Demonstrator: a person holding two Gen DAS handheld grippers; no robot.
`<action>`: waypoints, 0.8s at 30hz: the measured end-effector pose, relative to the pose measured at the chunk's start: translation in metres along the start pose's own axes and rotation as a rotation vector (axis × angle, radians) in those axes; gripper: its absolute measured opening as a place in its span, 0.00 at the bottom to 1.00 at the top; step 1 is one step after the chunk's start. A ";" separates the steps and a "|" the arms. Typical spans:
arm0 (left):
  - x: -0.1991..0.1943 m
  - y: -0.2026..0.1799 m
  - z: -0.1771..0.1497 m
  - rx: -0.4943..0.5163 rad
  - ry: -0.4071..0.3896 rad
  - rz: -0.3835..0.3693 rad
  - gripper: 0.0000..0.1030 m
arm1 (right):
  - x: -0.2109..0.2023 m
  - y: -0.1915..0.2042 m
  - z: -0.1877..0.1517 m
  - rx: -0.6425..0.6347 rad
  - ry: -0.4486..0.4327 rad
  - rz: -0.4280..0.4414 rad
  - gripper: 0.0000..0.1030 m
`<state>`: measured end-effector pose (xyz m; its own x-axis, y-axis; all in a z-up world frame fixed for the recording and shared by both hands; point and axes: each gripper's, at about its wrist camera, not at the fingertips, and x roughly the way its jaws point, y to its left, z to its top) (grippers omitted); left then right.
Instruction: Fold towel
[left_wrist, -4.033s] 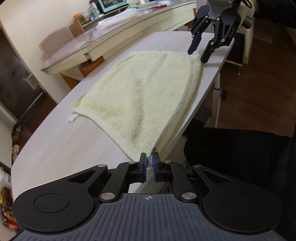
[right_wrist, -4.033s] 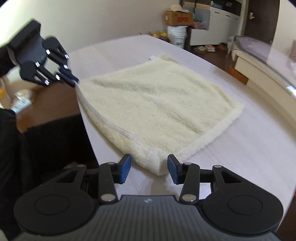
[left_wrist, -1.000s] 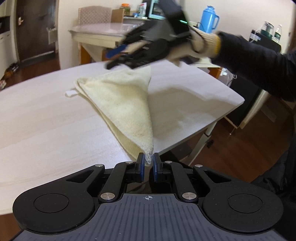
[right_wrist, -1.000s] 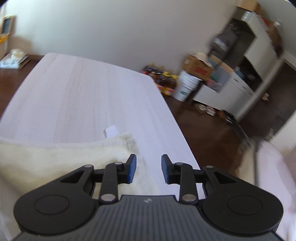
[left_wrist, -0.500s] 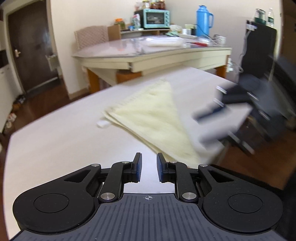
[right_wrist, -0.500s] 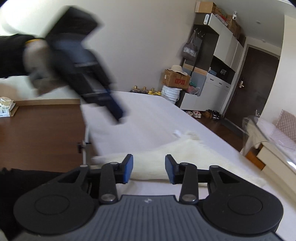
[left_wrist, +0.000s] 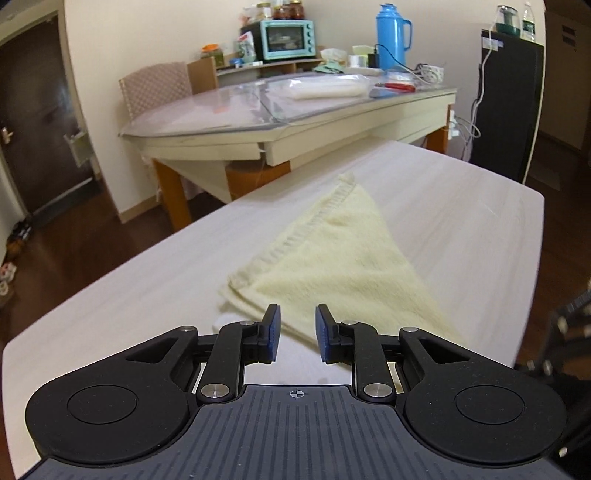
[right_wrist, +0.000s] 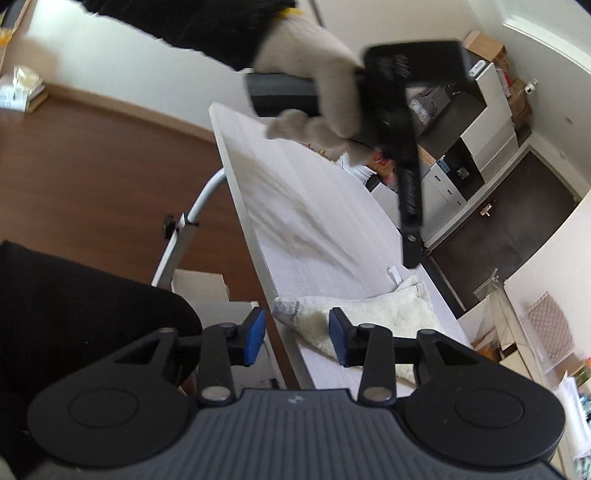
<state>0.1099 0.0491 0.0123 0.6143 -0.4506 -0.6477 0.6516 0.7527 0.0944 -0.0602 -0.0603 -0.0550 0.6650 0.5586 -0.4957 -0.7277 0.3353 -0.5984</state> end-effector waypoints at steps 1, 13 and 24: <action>0.003 0.005 0.001 -0.009 -0.002 0.009 0.23 | 0.002 0.001 0.002 -0.004 0.005 0.004 0.25; 0.051 0.026 0.003 0.120 0.085 0.038 0.27 | -0.017 -0.010 0.010 0.072 -0.030 0.089 0.16; 0.039 0.020 -0.008 0.192 0.136 0.071 0.27 | -0.042 -0.050 -0.004 0.133 -0.128 0.021 0.13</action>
<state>0.1434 0.0503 -0.0172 0.6045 -0.3208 -0.7292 0.6894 0.6692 0.2772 -0.0509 -0.1038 -0.0067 0.6291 0.6555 -0.4179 -0.7624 0.4155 -0.4960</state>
